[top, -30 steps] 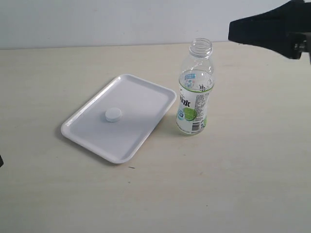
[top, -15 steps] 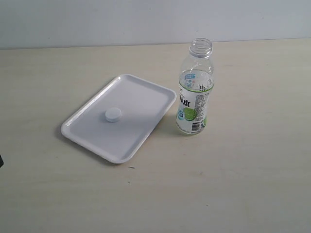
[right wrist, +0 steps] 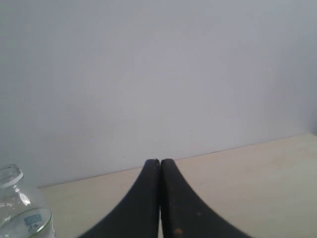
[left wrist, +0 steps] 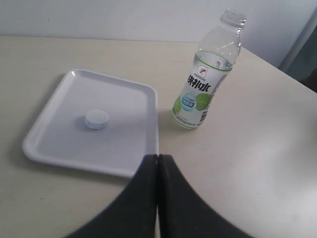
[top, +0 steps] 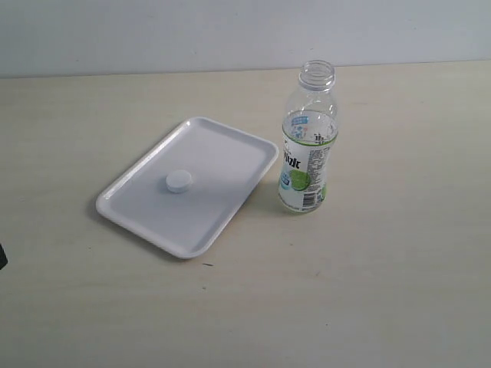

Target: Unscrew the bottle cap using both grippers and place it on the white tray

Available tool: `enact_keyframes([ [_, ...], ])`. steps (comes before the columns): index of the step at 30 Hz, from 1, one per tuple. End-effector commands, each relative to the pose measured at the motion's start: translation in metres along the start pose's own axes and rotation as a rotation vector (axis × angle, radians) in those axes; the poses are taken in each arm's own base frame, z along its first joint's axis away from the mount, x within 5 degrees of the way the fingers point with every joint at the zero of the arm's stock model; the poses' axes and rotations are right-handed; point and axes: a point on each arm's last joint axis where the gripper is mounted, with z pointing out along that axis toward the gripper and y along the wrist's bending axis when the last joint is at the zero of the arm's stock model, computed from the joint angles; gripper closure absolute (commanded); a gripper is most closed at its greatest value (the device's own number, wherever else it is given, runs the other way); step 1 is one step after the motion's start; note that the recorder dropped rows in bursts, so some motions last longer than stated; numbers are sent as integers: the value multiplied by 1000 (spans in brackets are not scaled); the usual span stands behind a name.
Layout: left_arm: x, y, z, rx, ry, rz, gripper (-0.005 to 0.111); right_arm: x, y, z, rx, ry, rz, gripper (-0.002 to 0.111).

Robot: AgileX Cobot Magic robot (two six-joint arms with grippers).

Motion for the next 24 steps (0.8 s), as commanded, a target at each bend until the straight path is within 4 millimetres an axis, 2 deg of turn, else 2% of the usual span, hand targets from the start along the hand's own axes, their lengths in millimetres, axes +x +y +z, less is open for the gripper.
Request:
enact_keyframes([
  [1, 1, 0, 0, 8, -4, 0, 106, 15, -2, 0, -6, 43, -20, 108],
  [6, 1, 0, 0, 8, -4, 0, 106, 21, -3, 0, -3, 60, -20, 108],
  [15, 1, 0, 0, 8, -4, 0, 106, 20, -2, -2, -14, 39, 43, 108],
  [19, 1, 0, 0, 8, -4, 0, 106, 18, -4, -4, 8, 15, -31, 108],
  [24, 1, 0, 0, 8, -4, 0, 106, 24, -9, -8, 61, 64, -39, 108],
])
